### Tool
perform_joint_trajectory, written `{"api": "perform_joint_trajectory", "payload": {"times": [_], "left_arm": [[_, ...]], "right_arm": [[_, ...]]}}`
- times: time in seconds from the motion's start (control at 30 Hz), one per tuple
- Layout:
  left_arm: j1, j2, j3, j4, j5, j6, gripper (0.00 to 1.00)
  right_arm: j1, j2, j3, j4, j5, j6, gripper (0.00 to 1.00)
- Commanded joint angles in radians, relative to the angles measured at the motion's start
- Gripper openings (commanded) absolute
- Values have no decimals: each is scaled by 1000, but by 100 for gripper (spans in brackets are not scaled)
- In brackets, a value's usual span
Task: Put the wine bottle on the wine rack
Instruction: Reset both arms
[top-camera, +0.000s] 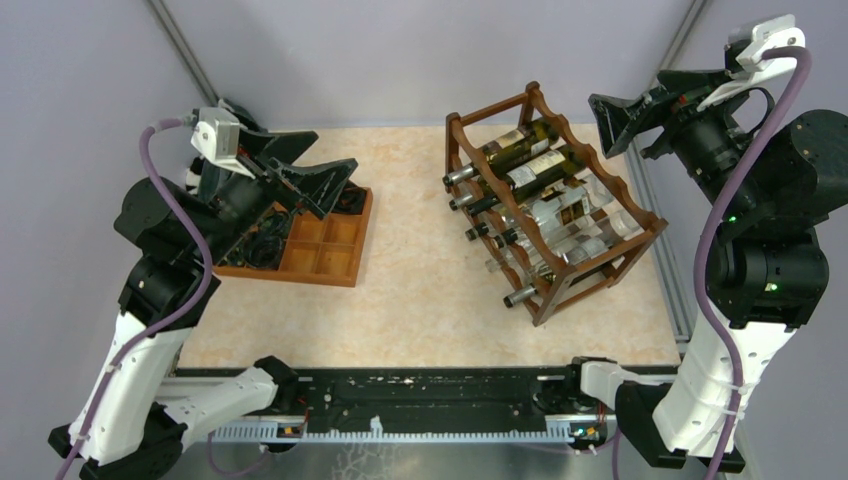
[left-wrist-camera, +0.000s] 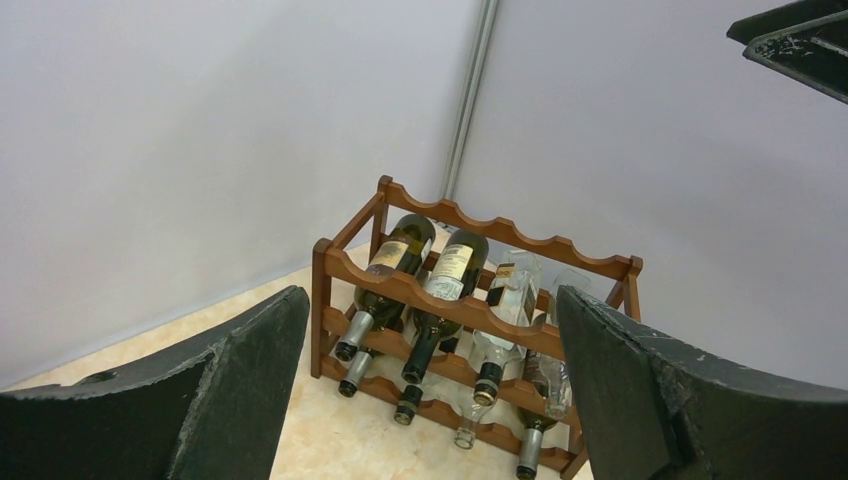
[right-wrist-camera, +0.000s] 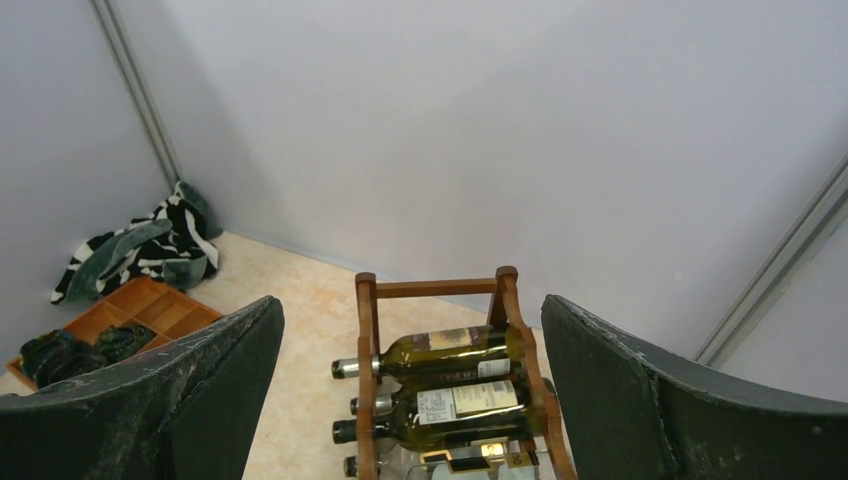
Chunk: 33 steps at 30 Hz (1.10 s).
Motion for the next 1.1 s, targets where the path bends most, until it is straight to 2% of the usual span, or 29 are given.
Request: {"api": "perform_joint_trajectory", "payload": {"times": [0.0, 1.07], "left_arm": [[4, -14, -9, -5, -14, 15, 99], [4, -24, -37, -12, -37, 30, 99]], "right_arm": [[-12, -8, -3, 42, 6, -7, 99], [-12, -5, -9, 41, 16, -11, 99]]}}
